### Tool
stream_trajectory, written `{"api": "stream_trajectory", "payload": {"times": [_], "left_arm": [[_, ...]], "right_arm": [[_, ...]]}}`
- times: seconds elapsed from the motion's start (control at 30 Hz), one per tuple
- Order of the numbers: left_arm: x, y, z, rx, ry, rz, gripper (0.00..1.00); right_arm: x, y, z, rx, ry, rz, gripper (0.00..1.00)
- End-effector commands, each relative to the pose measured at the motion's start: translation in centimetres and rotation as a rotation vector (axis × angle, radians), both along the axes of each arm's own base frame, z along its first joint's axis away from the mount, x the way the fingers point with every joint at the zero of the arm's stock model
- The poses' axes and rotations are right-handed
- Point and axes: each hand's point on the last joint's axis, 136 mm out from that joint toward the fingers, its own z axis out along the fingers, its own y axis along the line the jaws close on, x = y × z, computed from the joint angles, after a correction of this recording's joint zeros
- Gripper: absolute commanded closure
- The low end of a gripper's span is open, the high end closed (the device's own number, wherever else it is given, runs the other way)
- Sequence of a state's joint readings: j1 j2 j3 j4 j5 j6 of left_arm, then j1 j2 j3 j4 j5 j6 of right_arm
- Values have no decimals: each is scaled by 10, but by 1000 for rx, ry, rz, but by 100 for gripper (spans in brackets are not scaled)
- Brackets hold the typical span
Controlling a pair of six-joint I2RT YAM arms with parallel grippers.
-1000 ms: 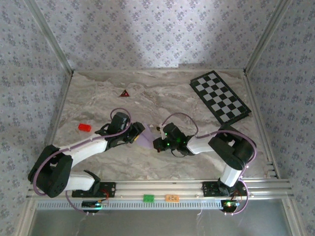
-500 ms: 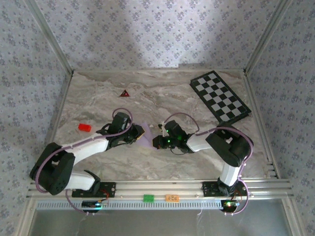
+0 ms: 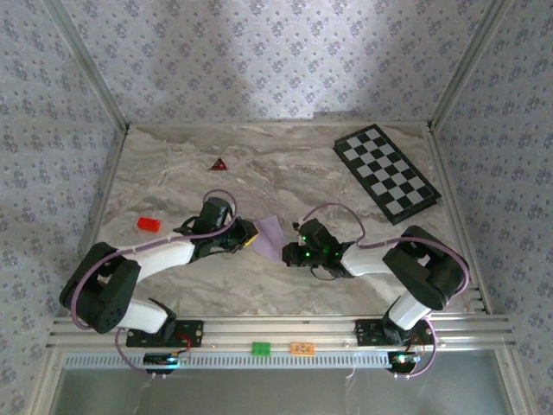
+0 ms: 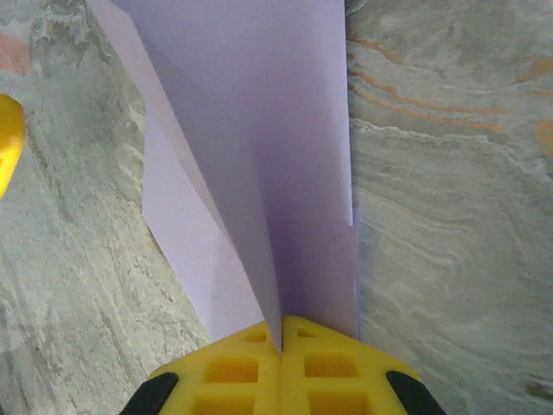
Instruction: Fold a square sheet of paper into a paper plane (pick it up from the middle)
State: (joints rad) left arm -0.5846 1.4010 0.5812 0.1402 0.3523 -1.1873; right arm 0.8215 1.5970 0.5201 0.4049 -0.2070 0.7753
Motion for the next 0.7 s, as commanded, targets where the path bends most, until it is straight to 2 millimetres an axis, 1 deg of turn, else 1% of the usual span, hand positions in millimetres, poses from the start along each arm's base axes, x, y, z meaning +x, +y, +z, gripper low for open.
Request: {"api": "stream_trajectory", "payload": {"times": [0.0, 0.1, 0.23, 0.43, 0.67], "left_arm": [[8, -11, 14, -47, -44, -23, 79], [7, -16, 15, -65, -54, -36, 82], [6, -19, 10, -78, -46, -43, 89], [9, -29, 9, -104, -48, -60, 92], [11, -49, 15, -129, -89, -117, 93]], "right_arm": [[-8, -5, -11, -31, 40, -21, 100], [-7, 3, -11, 12, 56, -22, 100], [-6, 1, -15, 21, 75, -47, 100], [-7, -6, -18, 44, 103, -81, 100], [-8, -3, -18, 34, 112, -62, 100]]}}
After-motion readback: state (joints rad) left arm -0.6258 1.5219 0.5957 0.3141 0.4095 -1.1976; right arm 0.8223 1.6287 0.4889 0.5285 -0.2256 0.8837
